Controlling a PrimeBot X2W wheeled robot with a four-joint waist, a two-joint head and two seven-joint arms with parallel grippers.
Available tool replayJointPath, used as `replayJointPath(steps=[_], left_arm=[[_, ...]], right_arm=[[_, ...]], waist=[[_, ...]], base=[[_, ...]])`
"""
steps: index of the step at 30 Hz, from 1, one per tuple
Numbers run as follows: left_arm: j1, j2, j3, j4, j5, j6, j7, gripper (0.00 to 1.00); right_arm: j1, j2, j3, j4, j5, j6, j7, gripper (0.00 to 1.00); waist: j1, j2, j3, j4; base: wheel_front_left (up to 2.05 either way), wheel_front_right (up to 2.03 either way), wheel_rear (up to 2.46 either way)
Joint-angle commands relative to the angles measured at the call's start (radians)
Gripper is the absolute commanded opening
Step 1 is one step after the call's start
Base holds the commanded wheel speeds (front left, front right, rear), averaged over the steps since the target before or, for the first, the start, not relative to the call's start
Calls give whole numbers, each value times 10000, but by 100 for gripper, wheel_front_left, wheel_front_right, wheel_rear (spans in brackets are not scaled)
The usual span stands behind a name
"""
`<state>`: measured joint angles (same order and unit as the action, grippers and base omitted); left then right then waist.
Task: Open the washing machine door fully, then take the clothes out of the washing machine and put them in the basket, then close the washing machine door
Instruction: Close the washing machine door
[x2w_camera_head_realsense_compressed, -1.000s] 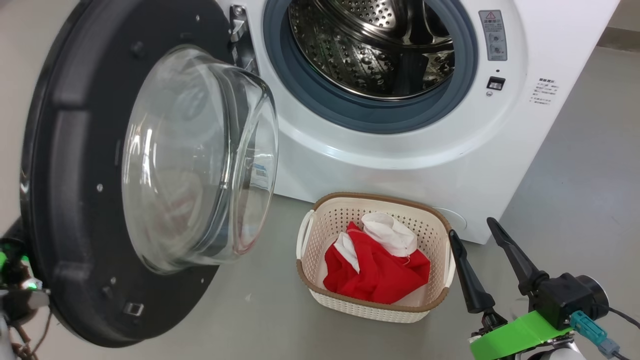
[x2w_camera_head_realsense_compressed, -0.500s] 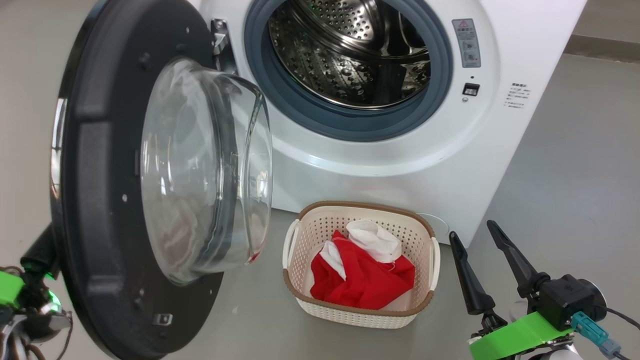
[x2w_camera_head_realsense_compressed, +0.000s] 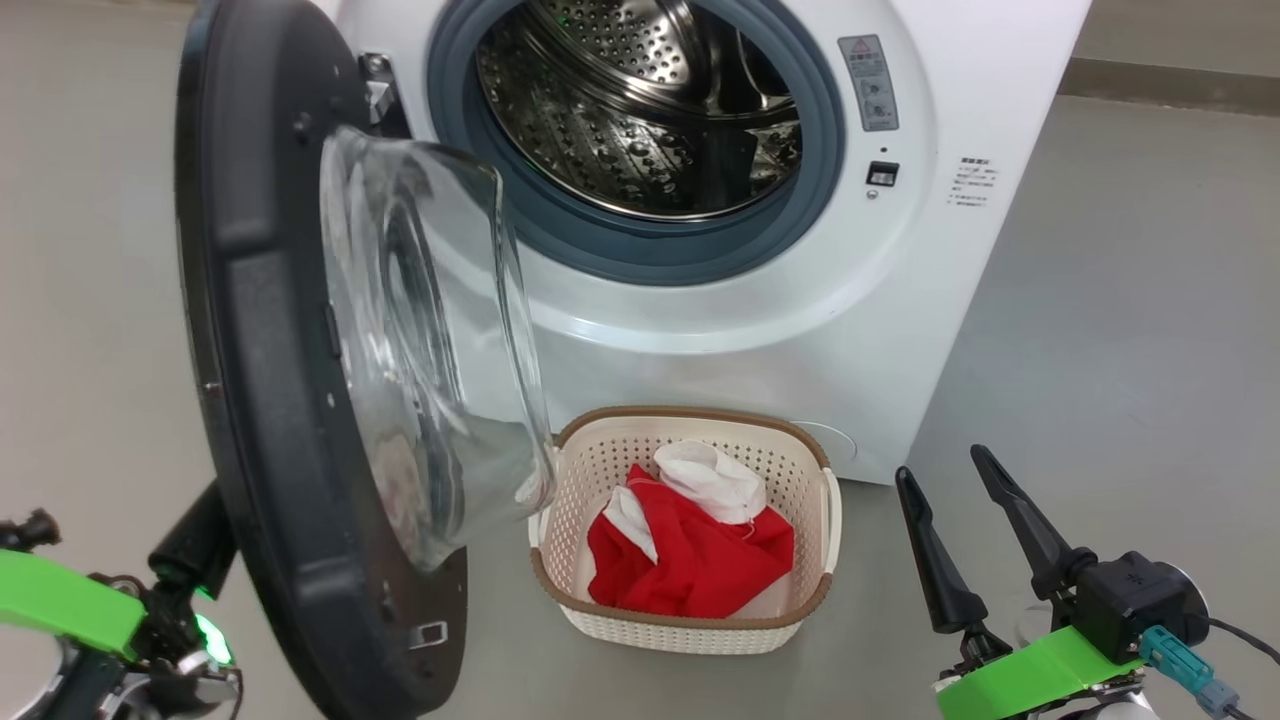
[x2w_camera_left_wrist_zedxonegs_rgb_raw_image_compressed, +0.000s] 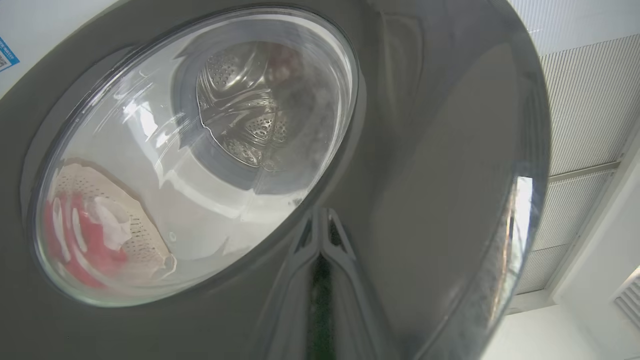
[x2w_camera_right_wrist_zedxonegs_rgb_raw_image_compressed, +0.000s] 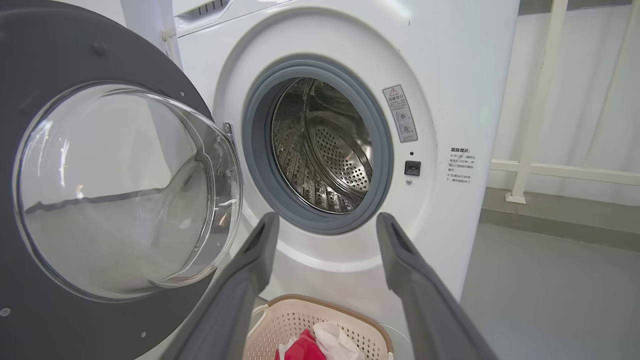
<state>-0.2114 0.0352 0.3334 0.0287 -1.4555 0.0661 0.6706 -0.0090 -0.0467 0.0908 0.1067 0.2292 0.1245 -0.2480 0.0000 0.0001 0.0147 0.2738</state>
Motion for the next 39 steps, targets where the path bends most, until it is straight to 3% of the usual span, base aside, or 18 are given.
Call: replayJointPath(steps=[1, 12, 31, 36, 37, 38, 39], left_arm=[[-37, 152, 11, -446, -144, 30, -6, 0], [371, 151, -1042, -1060, -942, 42, -757, 0], [463, 151, -1563, -1140, -1418, -142, -1420, 0], [424, 151, -1462, -1130, -1052, -457, -1989, 0], [416, 153, -1439, -1153, -923, -607, -2123, 24], [418, 174, -1404, -1176, -754, -799, -2281, 96], [427, 195, -1363, -1166, -582, -988, -2447, 100]], right_arm=[[-247, -36, 230, -247, 54, 62, -131, 100], [-341, -36, 248, -311, 69, 62, -136, 100], [-389, -35, 141, -404, 64, 62, -137, 100], [-412, -35, 97, -394, 60, 62, -137, 100], [-421, -35, 79, -389, 58, 62, -137, 100], [-431, -35, 53, -384, 54, 62, -137, 100], [-443, -35, -6, -375, 67, 62, -137, 100]], waist=[[0, -1, 40, -94], [0, -1, 238, -689], [0, -1, 363, -1117], [0, -1, 418, -1088], [0, -1, 432, -1079], [0, -1, 446, -1068], [0, -1, 462, -1062]], base=[[0, 0, 0], [0, 0, 0], [0, 0, 0], [0, 0, 0], [0, 0, 0], [0, 0, 0], [0, 0, 0]])
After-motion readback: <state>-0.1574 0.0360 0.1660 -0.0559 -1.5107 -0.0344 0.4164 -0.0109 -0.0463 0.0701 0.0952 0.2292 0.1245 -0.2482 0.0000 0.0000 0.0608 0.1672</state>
